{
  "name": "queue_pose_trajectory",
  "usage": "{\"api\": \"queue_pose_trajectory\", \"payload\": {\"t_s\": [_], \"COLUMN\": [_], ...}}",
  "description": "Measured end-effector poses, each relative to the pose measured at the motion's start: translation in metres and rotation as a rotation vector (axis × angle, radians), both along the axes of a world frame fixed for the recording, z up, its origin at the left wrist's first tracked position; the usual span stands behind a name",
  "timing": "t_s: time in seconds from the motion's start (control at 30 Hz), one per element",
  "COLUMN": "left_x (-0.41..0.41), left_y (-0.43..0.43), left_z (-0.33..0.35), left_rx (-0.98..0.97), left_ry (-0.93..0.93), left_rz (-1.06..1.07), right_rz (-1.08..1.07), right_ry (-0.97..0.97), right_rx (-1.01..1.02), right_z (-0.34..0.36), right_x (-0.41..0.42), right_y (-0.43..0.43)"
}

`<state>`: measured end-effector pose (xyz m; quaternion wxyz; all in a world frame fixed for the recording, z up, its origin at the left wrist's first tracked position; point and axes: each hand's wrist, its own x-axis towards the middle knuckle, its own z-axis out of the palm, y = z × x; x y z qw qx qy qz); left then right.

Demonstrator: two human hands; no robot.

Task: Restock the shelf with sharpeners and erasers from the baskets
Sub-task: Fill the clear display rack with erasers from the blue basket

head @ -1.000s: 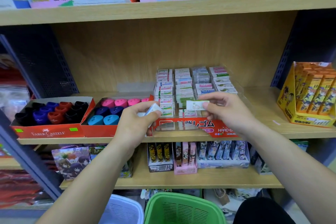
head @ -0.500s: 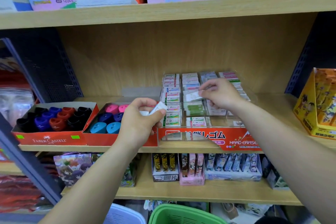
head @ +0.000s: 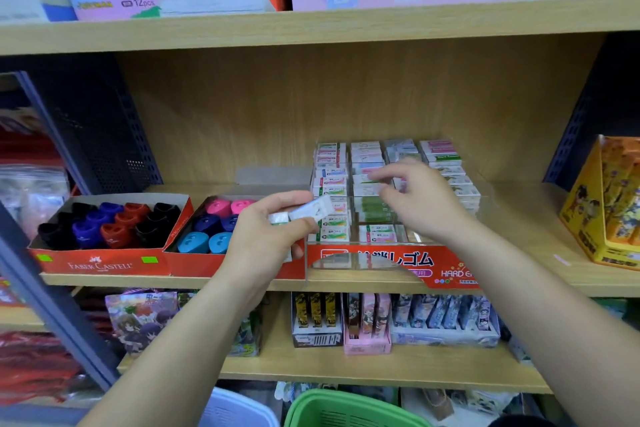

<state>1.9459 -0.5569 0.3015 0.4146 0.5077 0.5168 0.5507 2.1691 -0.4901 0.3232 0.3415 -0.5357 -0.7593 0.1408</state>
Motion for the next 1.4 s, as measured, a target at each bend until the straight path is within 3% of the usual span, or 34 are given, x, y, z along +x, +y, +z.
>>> {"api": "queue_pose_trajectory", "payload": {"t_s": [0.13,0.53,0.87,0.97,1.13,1.4], "left_x": [0.005,0.019,0.031,0.032,0.038,0.042], "left_y": [-0.010,-0.028,-0.024,-0.022,-0.020,-0.012], "left_z": [0.003,0.011,0.011,0.011,0.008,0.007], "left_rx": [0.022,0.047,0.027,0.035,0.037,0.046], "left_ry": [0.014,-0.035,0.037,0.070,0.076,0.114], "left_rz": [-0.062,-0.061,-0.035,0.003,0.014,-0.036], "right_rz": [0.271,0.293,0.420,0.388,0.379,0.260], "right_ry": [0.391,0.747,0.826,0.825,0.877,0.968], "right_rx": [-0.235,-0.422,-0.399,-0.393,-0.551,-0.518], "right_z": [-0.003,0.000,-0.004,-0.007,-0.011,-0.007], "right_x": [-0.020,-0.014,-0.004,-0.003,-0.001,0.003], "right_y": [-0.036,-0.048,-0.048,-0.047,-0.046,-0.031]}}
